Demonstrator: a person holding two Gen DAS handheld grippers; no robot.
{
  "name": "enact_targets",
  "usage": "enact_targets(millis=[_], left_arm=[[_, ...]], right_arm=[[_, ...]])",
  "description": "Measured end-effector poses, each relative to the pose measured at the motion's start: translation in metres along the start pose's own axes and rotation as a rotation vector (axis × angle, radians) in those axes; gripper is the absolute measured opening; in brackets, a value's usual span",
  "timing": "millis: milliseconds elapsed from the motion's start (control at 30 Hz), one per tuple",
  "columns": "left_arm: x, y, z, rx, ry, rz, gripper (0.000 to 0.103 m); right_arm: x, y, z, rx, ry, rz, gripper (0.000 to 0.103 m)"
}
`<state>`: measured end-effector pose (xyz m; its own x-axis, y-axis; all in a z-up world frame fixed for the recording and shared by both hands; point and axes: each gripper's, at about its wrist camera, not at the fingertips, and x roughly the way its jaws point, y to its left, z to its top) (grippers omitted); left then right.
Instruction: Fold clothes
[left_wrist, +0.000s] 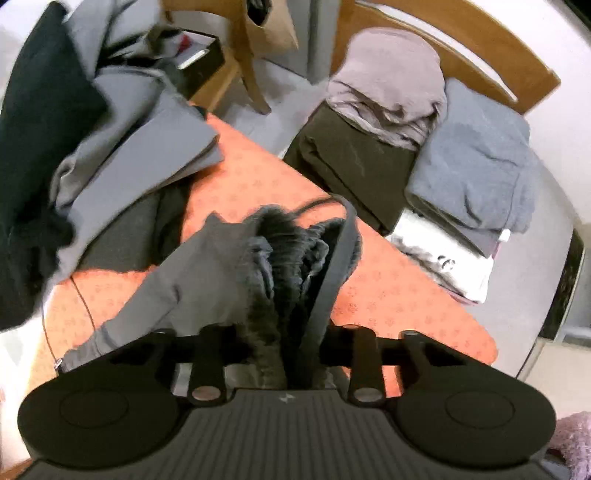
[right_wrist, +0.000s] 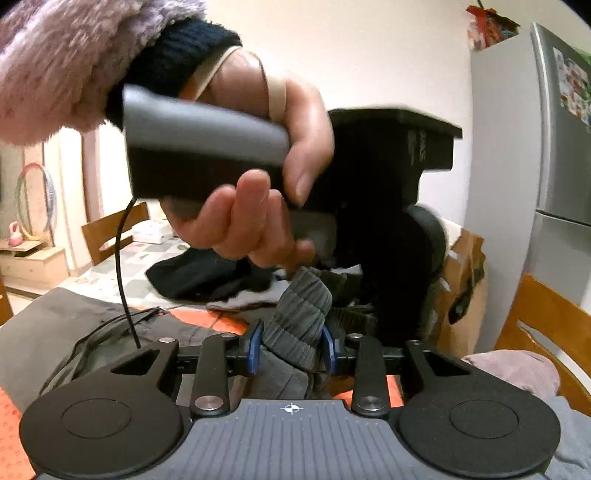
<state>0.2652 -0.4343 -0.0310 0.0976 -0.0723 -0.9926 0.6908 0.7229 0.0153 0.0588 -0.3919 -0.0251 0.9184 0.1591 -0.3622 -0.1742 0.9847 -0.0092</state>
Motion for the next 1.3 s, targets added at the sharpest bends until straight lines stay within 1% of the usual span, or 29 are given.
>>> enact_targets(millis=[67,100,133,200,233,333,400,433,533,600,633,667,700,767,833,967,1067,1133,1200,1300], left_arm=[[-0.009,0.016,-0.014,-0.053,-0.042,-0.022,0.028],[-0.015,0.025,-0.023,-0.083,-0.067,-0.028,0.028],[-0.02,0.034,-0.032,-0.114,-0.086,-0.037,0.028],[-0.032,0.056,-0.055,-0.179,-0.133,-0.062,0.028],[-0.038,0.068,-0.067,-0.212,-0.158,-0.075,0.027],[-0.052,0.109,-0.106,-0.32,-0.239,-0.115,0.027],[-0.055,0.135,-0.13,-0.393,-0.285,-0.14,0.028],[-0.056,0.147,-0.143,-0.429,-0.307,-0.151,0.028],[-0.05,0.179,-0.181,-0.526,-0.355,-0.184,0.031],[-0.041,0.196,-0.202,-0.584,-0.379,-0.199,0.037],[-0.036,0.205,-0.212,-0.616,-0.387,-0.207,0.038],[-0.031,0.213,-0.223,-0.651,-0.391,-0.217,0.042],[-0.024,0.221,-0.233,-0.687,-0.397,-0.229,0.044],[-0.009,0.239,-0.253,-0.75,-0.413,-0.253,0.044],[0.009,0.25,-0.266,-0.795,-0.42,-0.281,0.042],[0.045,0.256,-0.275,-0.847,-0.422,-0.371,0.038],[0.067,0.256,-0.27,-0.88,-0.433,-0.456,0.036],[0.079,0.252,-0.264,-0.89,-0.441,-0.494,0.035],[0.09,0.249,-0.255,-0.885,-0.447,-0.515,0.035],[0.109,0.25,-0.251,-0.897,-0.439,-0.509,0.036]], right_arm=[[-0.004,0.0,0.0,-0.006,-0.007,0.036,0.038],[-0.008,-0.001,0.0,-0.004,-0.012,0.07,0.039],[-0.011,-0.003,0.0,0.0,-0.016,0.111,0.041],[-0.02,-0.011,-0.001,0.012,-0.021,0.225,0.045],[-0.022,-0.018,-0.002,0.037,-0.014,0.267,0.048],[-0.024,-0.043,-0.007,0.149,0.023,0.354,0.048],[-0.026,-0.059,-0.01,0.224,0.048,0.412,0.048],[-0.024,-0.066,-0.012,0.254,0.067,0.415,0.048],[-0.012,-0.083,-0.02,0.324,0.134,0.375,0.048],[-0.005,-0.089,-0.023,0.342,0.169,0.35,0.048],[-0.003,-0.091,-0.024,0.345,0.18,0.343,0.048],[0.0,-0.093,-0.025,0.346,0.191,0.337,0.048],[0.002,-0.094,-0.025,0.342,0.201,0.33,0.048],[0.004,-0.09,-0.026,0.329,0.213,0.316,0.048],[0.011,-0.087,-0.026,0.32,0.229,0.317,0.048],[0.018,-0.071,-0.025,0.272,0.266,0.318,0.048],[0.022,-0.059,-0.023,0.23,0.285,0.321,0.048],[0.024,-0.054,-0.023,0.215,0.293,0.324,0.048],[0.026,-0.049,-0.024,0.208,0.305,0.325,0.048],[0.032,-0.043,-0.025,0.2,0.323,0.328,0.048]])
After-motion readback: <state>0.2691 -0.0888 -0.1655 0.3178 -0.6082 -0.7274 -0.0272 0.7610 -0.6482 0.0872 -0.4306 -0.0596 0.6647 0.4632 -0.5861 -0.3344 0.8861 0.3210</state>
